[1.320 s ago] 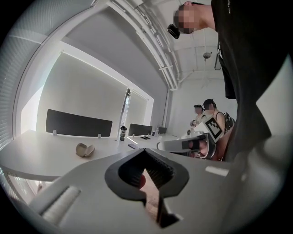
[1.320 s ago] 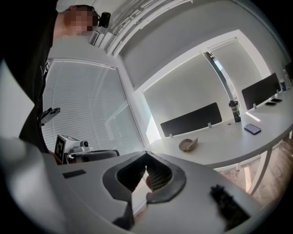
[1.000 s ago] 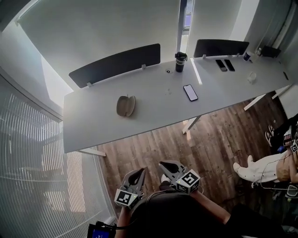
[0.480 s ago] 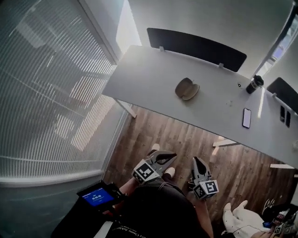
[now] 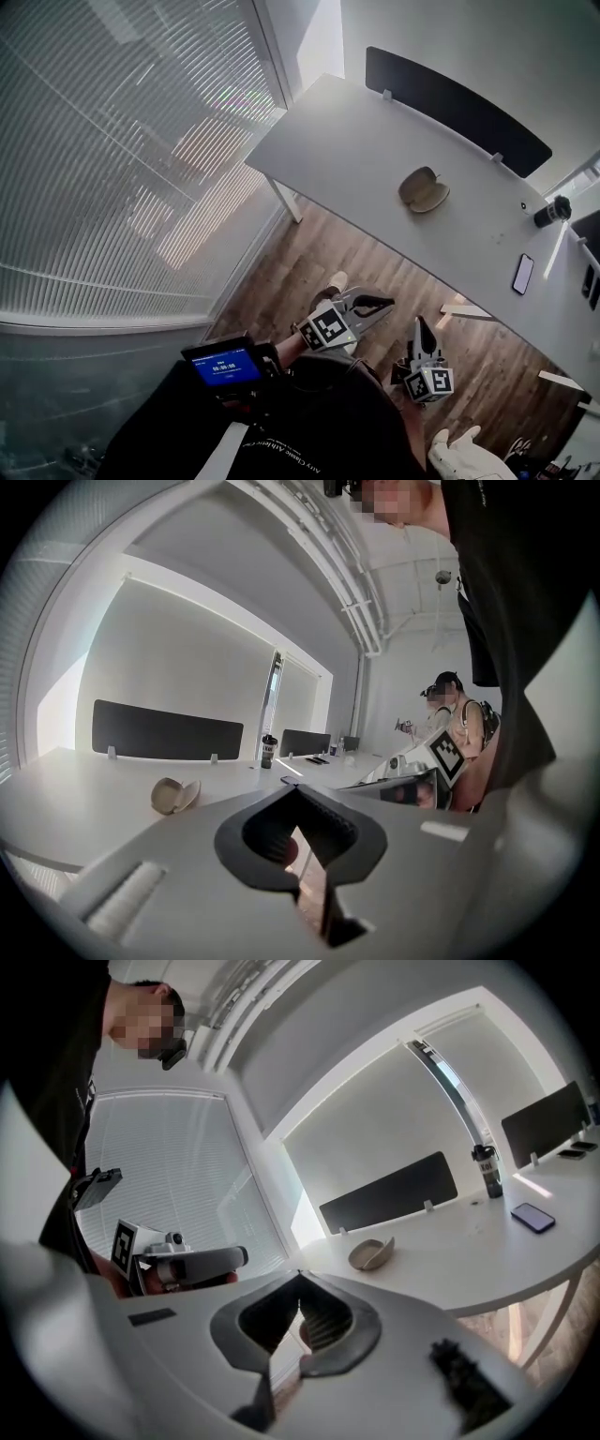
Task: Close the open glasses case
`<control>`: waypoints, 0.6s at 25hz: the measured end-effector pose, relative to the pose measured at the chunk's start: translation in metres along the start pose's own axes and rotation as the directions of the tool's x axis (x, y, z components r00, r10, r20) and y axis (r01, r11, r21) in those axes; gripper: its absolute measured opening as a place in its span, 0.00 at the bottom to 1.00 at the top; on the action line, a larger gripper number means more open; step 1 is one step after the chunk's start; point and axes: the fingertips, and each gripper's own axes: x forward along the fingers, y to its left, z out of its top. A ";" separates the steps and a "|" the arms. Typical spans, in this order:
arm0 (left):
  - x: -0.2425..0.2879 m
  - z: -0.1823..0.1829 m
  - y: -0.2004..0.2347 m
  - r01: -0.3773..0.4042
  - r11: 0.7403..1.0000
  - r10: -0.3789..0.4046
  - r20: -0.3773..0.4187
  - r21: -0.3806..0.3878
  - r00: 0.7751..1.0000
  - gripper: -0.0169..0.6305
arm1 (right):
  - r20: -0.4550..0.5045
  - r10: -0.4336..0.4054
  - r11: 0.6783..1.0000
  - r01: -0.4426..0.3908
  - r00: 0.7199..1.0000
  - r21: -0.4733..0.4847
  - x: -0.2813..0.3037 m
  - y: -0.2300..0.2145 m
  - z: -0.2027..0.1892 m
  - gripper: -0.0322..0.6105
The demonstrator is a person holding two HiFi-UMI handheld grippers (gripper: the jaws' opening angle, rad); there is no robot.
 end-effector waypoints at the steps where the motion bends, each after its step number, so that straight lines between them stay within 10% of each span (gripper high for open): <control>1: 0.000 0.000 0.001 0.002 1.000 -0.002 -0.001 -0.002 1.000 0.04 | 0.000 0.002 1.000 -0.002 1.000 -0.002 0.002 -0.001 0.001 0.06; 15: 0.009 -0.005 0.010 0.000 1.000 0.000 -0.009 -0.007 1.000 0.04 | -0.025 -0.001 1.000 0.002 1.000 0.008 0.010 -0.015 -0.003 0.06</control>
